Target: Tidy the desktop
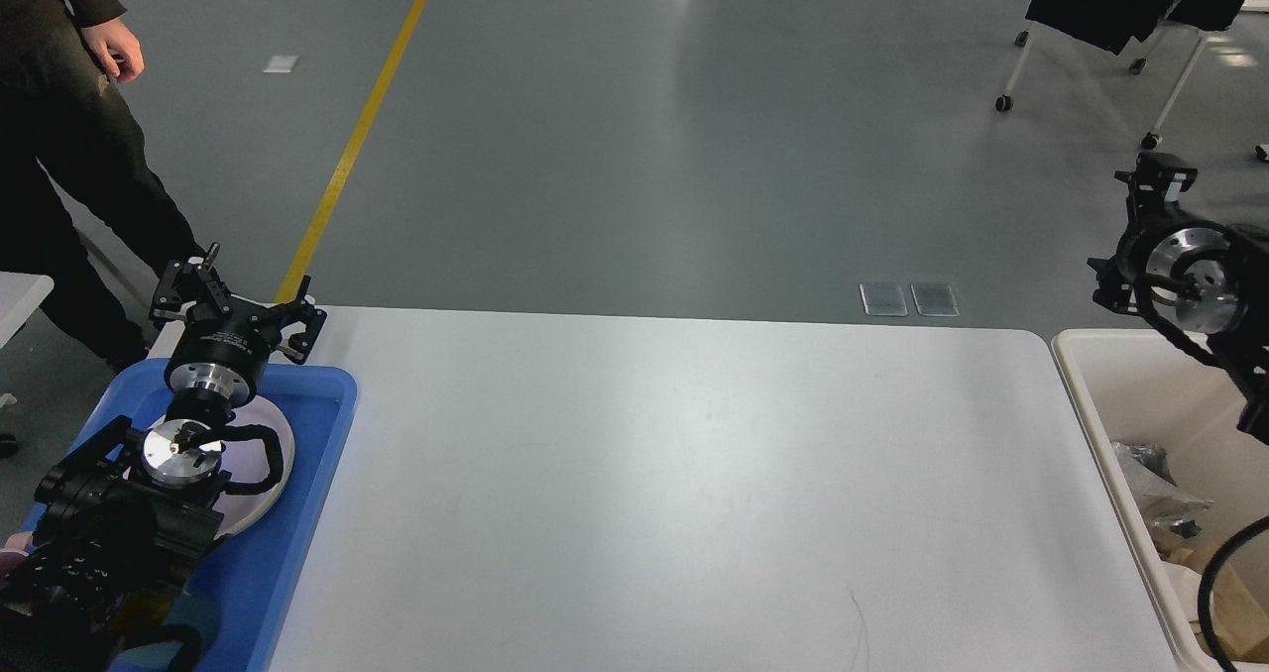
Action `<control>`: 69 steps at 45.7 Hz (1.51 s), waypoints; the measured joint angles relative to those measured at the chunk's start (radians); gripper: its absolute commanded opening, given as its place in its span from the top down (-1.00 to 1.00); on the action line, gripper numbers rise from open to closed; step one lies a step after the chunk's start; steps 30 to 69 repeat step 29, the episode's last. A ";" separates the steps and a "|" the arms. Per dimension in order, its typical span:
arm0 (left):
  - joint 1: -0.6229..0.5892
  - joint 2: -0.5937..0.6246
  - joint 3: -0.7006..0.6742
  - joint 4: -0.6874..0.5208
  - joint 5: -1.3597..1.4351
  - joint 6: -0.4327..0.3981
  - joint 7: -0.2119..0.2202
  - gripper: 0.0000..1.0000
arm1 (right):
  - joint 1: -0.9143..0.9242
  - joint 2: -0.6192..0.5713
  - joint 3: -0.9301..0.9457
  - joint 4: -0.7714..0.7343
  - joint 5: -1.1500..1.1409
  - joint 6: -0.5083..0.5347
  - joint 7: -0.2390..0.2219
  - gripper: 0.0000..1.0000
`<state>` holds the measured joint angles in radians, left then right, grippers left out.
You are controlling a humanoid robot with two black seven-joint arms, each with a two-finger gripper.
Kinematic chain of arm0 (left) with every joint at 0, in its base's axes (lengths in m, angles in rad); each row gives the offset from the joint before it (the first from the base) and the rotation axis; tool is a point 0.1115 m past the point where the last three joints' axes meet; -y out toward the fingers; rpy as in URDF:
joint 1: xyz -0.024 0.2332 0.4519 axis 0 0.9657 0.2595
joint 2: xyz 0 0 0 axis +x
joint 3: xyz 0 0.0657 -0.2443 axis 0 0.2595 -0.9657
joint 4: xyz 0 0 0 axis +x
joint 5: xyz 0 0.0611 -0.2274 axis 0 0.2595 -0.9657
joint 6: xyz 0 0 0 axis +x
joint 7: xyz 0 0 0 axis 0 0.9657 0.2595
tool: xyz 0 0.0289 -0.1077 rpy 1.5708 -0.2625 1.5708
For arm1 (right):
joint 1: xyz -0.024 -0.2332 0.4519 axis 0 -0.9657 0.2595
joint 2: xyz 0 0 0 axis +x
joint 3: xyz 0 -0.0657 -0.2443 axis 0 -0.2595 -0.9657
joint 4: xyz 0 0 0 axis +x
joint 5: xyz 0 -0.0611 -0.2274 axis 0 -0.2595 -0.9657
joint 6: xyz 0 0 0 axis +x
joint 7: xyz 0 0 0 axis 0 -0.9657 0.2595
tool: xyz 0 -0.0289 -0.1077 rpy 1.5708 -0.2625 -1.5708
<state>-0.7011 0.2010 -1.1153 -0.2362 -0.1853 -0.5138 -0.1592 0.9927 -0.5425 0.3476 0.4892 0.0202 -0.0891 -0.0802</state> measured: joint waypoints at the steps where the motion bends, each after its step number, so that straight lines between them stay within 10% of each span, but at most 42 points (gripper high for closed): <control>1: 0.000 0.000 0.000 0.000 0.000 0.000 0.000 -0.93 | -0.012 0.001 0.017 0.012 0.000 0.000 0.037 -1.00; 10: 0.000 0.000 0.000 0.000 0.000 0.000 0.000 -0.93 | -0.148 0.059 0.198 0.112 0.000 0.000 0.471 -1.00; 15: 0.000 0.000 0.000 0.000 0.000 0.000 0.000 -0.93 | -0.205 0.092 0.262 0.135 0.000 0.004 0.556 -1.00; 29: 0.000 0.000 0.000 0.000 0.000 0.000 0.000 -0.93 | -0.333 0.206 0.528 0.146 0.005 0.184 0.576 -1.00; 69: 0.000 0.000 0.000 0.000 0.000 0.000 0.000 -0.93 | -0.333 0.206 0.528 0.146 0.005 0.184 0.576 -1.00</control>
